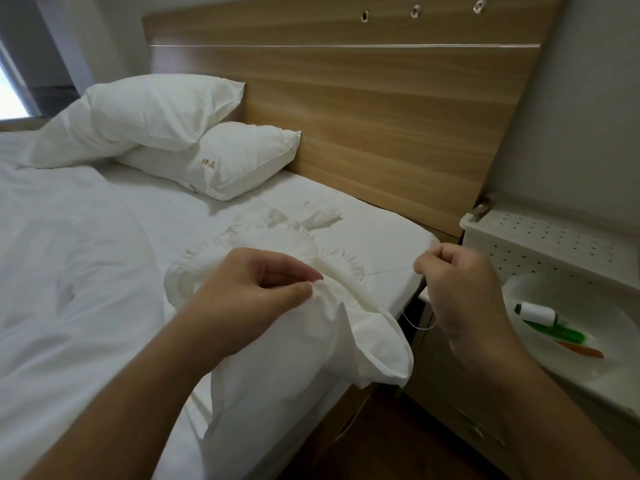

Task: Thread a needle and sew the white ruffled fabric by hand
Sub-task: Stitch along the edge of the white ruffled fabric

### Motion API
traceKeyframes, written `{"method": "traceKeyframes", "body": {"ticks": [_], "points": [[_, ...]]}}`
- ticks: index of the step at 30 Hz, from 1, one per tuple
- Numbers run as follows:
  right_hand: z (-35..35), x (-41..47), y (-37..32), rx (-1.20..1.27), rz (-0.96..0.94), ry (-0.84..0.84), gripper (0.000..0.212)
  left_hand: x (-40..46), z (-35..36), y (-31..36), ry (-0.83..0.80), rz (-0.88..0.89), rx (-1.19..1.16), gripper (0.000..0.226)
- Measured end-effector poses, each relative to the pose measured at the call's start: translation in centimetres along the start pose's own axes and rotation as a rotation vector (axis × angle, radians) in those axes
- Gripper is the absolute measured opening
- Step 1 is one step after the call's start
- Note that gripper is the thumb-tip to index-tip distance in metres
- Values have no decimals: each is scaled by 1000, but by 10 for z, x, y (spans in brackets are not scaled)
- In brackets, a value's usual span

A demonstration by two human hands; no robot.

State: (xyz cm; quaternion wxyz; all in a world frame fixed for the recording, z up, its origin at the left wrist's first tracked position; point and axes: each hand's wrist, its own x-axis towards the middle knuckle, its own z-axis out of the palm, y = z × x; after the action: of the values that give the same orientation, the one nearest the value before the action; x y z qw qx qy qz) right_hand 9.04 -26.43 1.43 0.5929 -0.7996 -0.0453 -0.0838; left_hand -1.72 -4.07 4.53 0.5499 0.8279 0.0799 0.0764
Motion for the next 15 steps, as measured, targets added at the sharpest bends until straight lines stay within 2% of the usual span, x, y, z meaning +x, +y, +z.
{"method": "traceKeyframes", "body": {"ticks": [3,5,7,11,13,15], "points": [[-2,-2,-5,-53,-49,27,3,-1,0,2,21,22,6,26],[-2,-6,-7,-34,-109,-10,15,-2,1,4,14,32,25,26],[-1,-13,-15,37,-155,-153,21,-3,2,5,15,39,30,26],[11,-32,-27,162,-192,-564,19,-5,4,10,3,73,49,25],[19,-37,-26,109,-227,-638,17,-6,4,11,5,95,71,23],[23,-35,-23,45,-246,-617,14,-6,4,12,2,98,73,24]]}}
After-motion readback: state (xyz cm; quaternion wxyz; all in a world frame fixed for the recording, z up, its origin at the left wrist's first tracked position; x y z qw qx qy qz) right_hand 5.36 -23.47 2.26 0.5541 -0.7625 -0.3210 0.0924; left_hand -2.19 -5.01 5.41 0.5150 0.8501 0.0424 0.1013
